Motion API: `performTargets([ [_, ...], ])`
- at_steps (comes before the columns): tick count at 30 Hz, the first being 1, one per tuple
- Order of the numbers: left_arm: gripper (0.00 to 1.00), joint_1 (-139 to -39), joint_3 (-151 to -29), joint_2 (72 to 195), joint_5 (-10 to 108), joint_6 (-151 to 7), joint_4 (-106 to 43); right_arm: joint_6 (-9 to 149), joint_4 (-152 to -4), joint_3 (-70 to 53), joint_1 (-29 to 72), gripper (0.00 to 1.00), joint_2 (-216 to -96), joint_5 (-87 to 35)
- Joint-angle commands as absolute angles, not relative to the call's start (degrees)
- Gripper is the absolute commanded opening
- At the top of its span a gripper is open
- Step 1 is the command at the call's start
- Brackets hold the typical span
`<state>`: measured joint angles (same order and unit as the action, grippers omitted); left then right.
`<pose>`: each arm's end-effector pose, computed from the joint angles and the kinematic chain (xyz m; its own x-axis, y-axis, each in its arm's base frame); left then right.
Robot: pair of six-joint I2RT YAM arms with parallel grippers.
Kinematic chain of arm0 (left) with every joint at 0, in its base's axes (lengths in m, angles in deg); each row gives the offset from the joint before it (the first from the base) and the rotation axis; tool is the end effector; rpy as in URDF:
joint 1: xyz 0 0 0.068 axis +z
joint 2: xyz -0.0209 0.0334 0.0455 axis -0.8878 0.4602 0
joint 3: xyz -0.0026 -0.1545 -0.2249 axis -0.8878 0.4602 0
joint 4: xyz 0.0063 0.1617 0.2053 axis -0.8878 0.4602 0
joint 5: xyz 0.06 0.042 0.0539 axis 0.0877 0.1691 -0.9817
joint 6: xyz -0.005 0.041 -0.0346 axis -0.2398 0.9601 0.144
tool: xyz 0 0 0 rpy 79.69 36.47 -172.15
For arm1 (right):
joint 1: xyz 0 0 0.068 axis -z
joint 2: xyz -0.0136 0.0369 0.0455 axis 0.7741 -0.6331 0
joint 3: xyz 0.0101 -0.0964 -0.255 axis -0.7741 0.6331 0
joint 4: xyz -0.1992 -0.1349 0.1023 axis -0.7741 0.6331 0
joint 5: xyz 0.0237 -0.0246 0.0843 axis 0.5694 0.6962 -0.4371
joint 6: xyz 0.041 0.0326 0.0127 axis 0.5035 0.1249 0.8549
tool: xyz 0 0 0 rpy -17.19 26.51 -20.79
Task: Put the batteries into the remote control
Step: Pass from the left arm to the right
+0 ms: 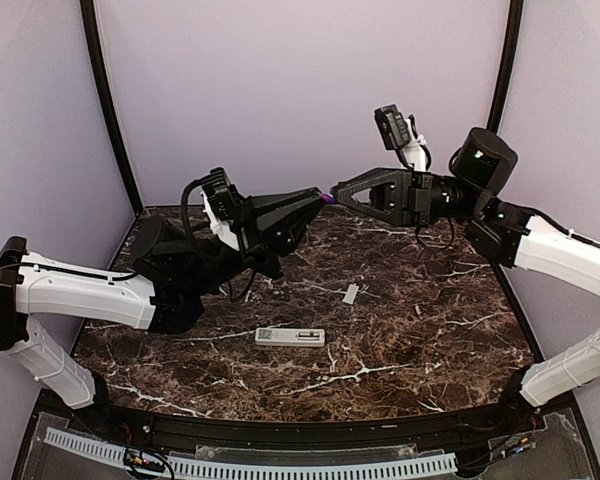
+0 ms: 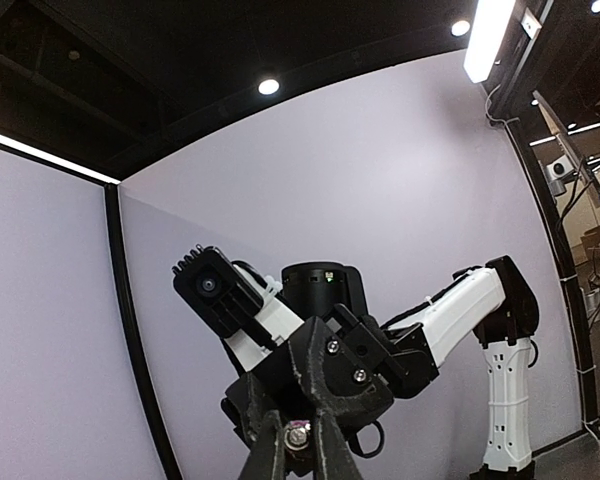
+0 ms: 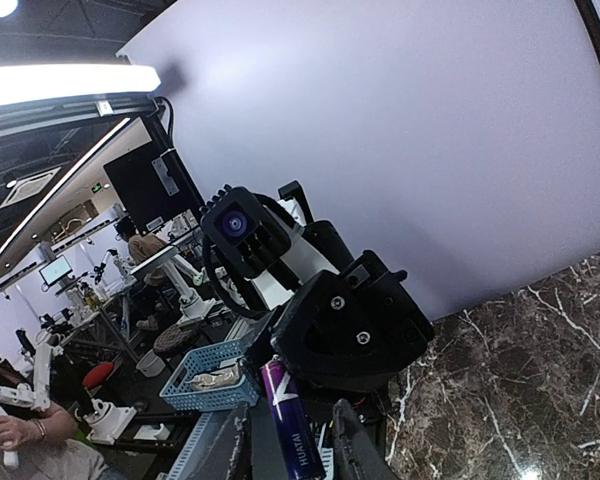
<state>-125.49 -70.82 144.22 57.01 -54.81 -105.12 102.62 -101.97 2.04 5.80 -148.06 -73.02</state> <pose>0.1365 -0.2883 0.3686 0.3987 -0.5763 -0.7134 0.9140 0.3130 0.2580 0.1811 0.2216 0.4182 -0.4606 0.0556 -0.8858 -0.8677 -0.2381 0.4363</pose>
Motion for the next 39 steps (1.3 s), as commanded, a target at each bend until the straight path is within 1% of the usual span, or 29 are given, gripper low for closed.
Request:
performTargets([
  [1, 0.0, -125.6, -71.5, 143.8, 57.6, -54.3, -112.3, 100.3, -100.0, 0.1, 5.6, 0.26, -147.9, -74.6],
  [6, 0.0, -125.6, -71.2, 143.7, 57.6, -54.0, -112.6, 99.9, -99.4, 0.0, 5.6, 0.24, -148.2, -75.3],
  [12, 0.0, -125.6, -70.7, 143.5, 57.7, -54.0, -112.6, 99.4, -98.5, -0.4, 5.6, 0.16, -148.2, -76.3],
  [15, 0.0, -125.6, -70.5, 143.2, 57.6, -53.8, -112.7, 99.1, -98.6, -0.5, 5.6, 0.11, -148.2, -77.0],
  [18, 0.0, -125.6, -70.2, 143.2, 57.4, -53.7, -112.4, 98.4, -97.8, -0.9, 5.6, 0.04, -147.6, -77.1],
  [19, 0.0, -125.6, -70.0, 143.2, 57.3, -53.8, -112.2, 98.1, -97.3, -0.9, 5.6, 0.0, -147.6, -77.0],
  [25, 0.0, -125.6, -67.8, 142.0, 55.9, -53.4, -110.8, 95.3, -92.1, -2.0, 5.6, 0.0, -147.0, -76.1],
  [26, 0.04, -125.6, -67.5, 141.1, 55.5, -53.2, -109.2, 94.4, -90.2, -2.4, 5.6, 0.0, -147.0, -75.1],
  [27, 0.14, -125.6, -66.9, 140.6, 54.5, -52.5, -107.9, 93.4, -87.6, -2.9, 5.7, 0.0, -147.0, -73.1],
  [28, 0.4, -125.6, -66.0, 139.2, 54.1, -51.9, -104.7, 92.4, -85.1, -3.3, 5.7, 0.0, -146.9, -71.5],
  [29, 0.52, -125.6, -65.3, 138.2, 53.2, -50.2, -102.8, 91.5, -82.7, -3.5, 6.0, 0.0, -146.7, -69.6],
  [30, 0.69, -125.6, -63.7, 136.1, 52.8, -49.2, -98.2, 90.9, -80.3, -3.5, 6.3, 0.0, -146.5, -67.9],
  [31, 0.73, -125.6, -62.9, 134.8, 52.0, -47.1, -95.5, 90.5, -78.7, -3.3, 6.9, 0.0, -146.4, -66.2],
  [32, 0.78, -125.6, -61.4, 131.9, 51.6, -45.9, -88.3, 90.0, -76.1, -3.0, 7.4, 0.0, -146.3, -64.5],
  [33, 0.79, -125.5, -60.8, 130.6, 50.3, -43.7, -84.5, 89.1, -73.7, -2.6, 7.7, 0.0, -146.4, -62.8],
  [35, 0.82, -125.5, -60.0, 126.5, 47.6, -41.7, -66.7, 88.2, -70.9, -1.4, 8.6, 0.0, -147.1, -60.5],
  [36, 0.83, -125.5, -59.8, 126.0, 44.9, -40.8, -63.0, 88.4, -70.5, -0.4, 9.1, 0.0, -147.7, -59.8],
  [39, 0.88, -125.2, -61.4, 126.4, 40.0, -40.4, -43.0, 88.9, -69.8, 2.5, 11.1, 0.0, -150.0, -58.5],
])
